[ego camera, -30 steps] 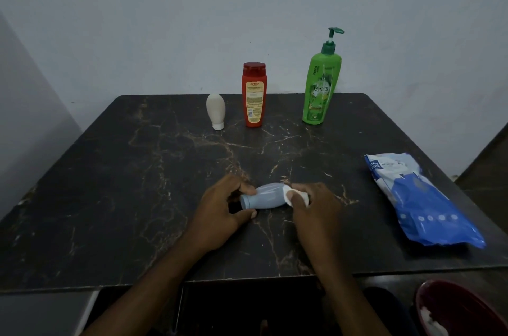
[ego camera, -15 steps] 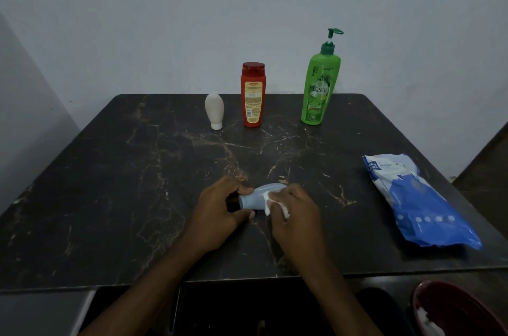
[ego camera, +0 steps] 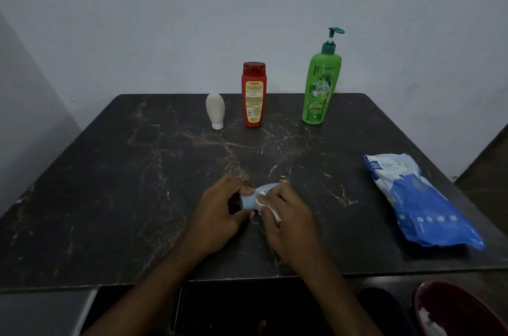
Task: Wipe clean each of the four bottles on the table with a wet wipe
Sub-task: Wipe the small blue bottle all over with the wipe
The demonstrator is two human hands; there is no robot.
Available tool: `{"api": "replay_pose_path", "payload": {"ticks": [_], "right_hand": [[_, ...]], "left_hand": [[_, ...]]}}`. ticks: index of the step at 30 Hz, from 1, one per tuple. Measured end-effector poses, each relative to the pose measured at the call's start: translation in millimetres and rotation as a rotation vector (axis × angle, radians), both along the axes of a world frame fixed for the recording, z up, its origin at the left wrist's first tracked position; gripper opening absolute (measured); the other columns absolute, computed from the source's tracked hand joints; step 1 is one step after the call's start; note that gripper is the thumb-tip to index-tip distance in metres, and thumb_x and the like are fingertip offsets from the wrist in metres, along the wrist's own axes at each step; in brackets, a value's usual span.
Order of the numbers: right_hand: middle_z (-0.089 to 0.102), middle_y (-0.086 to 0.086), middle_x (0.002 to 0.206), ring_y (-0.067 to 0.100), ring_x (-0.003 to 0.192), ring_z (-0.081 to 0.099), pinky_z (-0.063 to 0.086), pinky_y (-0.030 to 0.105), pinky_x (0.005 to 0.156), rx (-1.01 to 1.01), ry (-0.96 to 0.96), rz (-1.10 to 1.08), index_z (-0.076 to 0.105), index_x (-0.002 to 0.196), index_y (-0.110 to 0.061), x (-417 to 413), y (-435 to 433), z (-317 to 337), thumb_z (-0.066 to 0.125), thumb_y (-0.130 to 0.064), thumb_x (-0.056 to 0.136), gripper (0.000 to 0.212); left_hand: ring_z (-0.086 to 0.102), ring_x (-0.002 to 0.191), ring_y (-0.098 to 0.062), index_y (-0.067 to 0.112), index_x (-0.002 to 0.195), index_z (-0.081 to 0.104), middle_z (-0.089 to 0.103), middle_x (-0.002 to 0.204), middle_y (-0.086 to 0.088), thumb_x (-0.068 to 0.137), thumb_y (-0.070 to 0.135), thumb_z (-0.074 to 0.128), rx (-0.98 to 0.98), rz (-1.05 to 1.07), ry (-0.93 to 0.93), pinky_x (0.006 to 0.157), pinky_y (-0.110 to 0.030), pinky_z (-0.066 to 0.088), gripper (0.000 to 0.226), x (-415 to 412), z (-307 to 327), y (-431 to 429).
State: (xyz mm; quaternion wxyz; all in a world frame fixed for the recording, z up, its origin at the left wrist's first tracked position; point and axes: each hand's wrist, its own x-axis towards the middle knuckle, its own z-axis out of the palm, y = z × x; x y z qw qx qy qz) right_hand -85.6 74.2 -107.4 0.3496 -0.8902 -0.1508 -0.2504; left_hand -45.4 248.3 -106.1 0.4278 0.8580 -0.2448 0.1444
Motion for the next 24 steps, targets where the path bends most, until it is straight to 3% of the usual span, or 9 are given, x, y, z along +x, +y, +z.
{"api": "replay_pose_path", "payload": {"ticks": [3, 7, 12, 16, 20, 22, 24], "right_hand": [[0.059, -0.002, 0.096, 0.010, 0.084, 0.058, 0.048, 0.019, 0.076, 0.035, 0.003, -0.038, 0.072, 0.100, -0.009, 1, -1, -1, 0.061, -0.005, 0.090, 0.015], [0.056, -0.004, 0.091, 0.009, 0.078, 0.057, 0.038, 0.004, 0.068, 0.190, 0.110, -0.290, 0.070, 0.091, -0.013, 4, -11, 4, 0.061, -0.006, 0.088, 0.011], [0.056, 0.000, 0.089, 0.013, 0.075, 0.054, 0.032, 0.010, 0.062, 0.270, 0.186, -0.461, 0.067, 0.082, -0.015, 8, -18, 5, 0.060, -0.007, 0.088, 0.013], [0.053, -0.005, 0.096, 0.004, 0.079, 0.051, 0.036, 0.004, 0.069, 0.128, 0.104, -0.279, 0.067, 0.093, -0.013, 2, -8, 4, 0.059, -0.007, 0.091, 0.011], [0.056, -0.001, 0.100, 0.008, 0.088, 0.056, 0.047, 0.017, 0.079, 0.056, -0.002, -0.009, 0.070, 0.103, -0.007, -1, -1, 0, 0.059, -0.004, 0.091, 0.017], [0.057, -0.001, 0.101, 0.011, 0.090, 0.057, 0.049, 0.021, 0.080, 0.057, -0.020, 0.042, 0.070, 0.104, -0.007, -2, -2, 1, 0.060, -0.005, 0.091, 0.017], [0.056, -0.004, 0.099, 0.006, 0.088, 0.057, 0.048, 0.017, 0.078, 0.081, -0.009, -0.003, 0.071, 0.103, -0.009, -2, -4, 2, 0.061, -0.004, 0.090, 0.017]], "left_hand": [[0.066, 0.096, -0.004, 0.018, 0.100, 0.066, 0.067, 0.104, 0.012, 0.069, 0.008, 0.090, 0.006, 0.007, 0.018, 0.080, -0.029, 0.055, 0.040, -1, 1, -1], [0.064, 0.097, -0.003, 0.021, 0.100, 0.064, 0.066, 0.106, 0.012, 0.069, 0.008, 0.090, 0.023, 0.005, 0.015, 0.081, -0.029, 0.055, 0.041, -1, 2, 0], [0.063, 0.099, -0.001, 0.020, 0.101, 0.063, 0.065, 0.108, 0.013, 0.070, 0.007, 0.089, 0.029, -0.014, -0.015, 0.080, -0.027, 0.054, 0.042, -4, 3, 1], [0.062, 0.100, 0.000, 0.021, 0.101, 0.062, 0.064, 0.108, 0.014, 0.070, 0.008, 0.089, 0.042, -0.009, -0.013, 0.081, -0.026, 0.054, 0.042, -2, 3, 1], [0.064, 0.098, -0.002, 0.022, 0.099, 0.062, 0.066, 0.105, 0.014, 0.070, 0.011, 0.089, 0.031, 0.002, 0.014, 0.081, -0.028, 0.055, 0.041, -1, 1, -1], [0.065, 0.097, -0.002, 0.024, 0.098, 0.063, 0.067, 0.104, 0.015, 0.071, 0.014, 0.090, 0.023, 0.006, 0.033, 0.081, -0.030, 0.056, 0.039, -2, 1, -1], [0.066, 0.095, -0.003, 0.025, 0.098, 0.064, 0.067, 0.102, 0.016, 0.071, 0.018, 0.090, 0.015, 0.010, 0.047, 0.078, -0.030, 0.056, 0.038, -3, 2, -1]]}}
